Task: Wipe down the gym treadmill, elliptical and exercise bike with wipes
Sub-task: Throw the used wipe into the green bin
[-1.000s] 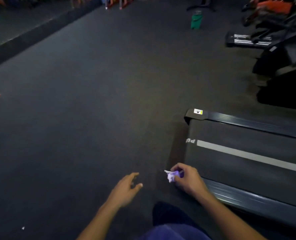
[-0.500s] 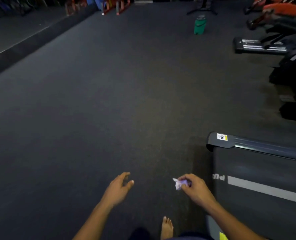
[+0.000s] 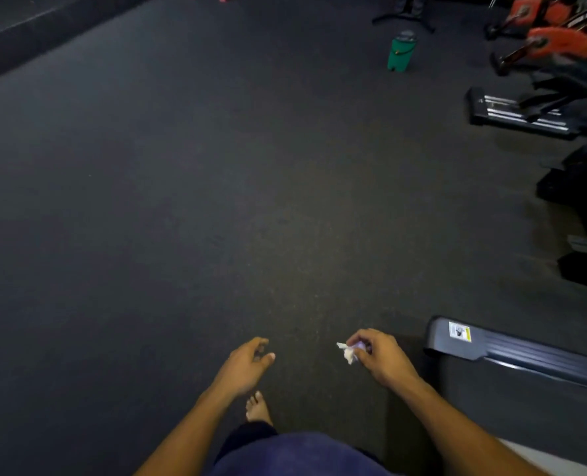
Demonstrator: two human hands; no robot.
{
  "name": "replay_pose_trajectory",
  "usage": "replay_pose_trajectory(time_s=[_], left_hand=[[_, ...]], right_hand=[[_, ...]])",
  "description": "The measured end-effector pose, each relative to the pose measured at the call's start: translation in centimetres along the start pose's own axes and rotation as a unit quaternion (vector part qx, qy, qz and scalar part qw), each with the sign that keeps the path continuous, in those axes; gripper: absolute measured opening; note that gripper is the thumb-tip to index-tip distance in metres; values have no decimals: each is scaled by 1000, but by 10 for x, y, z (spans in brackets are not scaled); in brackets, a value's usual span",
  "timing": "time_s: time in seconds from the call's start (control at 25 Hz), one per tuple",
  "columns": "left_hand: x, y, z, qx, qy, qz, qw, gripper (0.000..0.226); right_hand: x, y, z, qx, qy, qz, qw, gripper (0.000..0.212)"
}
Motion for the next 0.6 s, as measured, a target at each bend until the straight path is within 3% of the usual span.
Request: replay_pose_trajectory(time_s=[0.2, 0.36, 0.6], left_hand=[[89, -48, 133, -39, 56, 145, 987, 66], [161, -50, 237, -59, 86, 199, 975, 66], [256, -48, 380, -166, 36, 251, 953, 67]], right_hand=[[0, -75, 98, 59, 72, 38, 995, 17], [47, -84, 165, 27, 174, 71, 982, 20], [112, -128, 296, 73, 260, 140, 953, 22]])
Point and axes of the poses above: each hand's wrist, its own z-axis towards the middle knuckle, its own y-axis out of the palm, x = y × z, the point moved 6 cm from there along z, towards the middle knuckle, and after that the axes turned 15 degrees about -z, right-handed, at the moved point
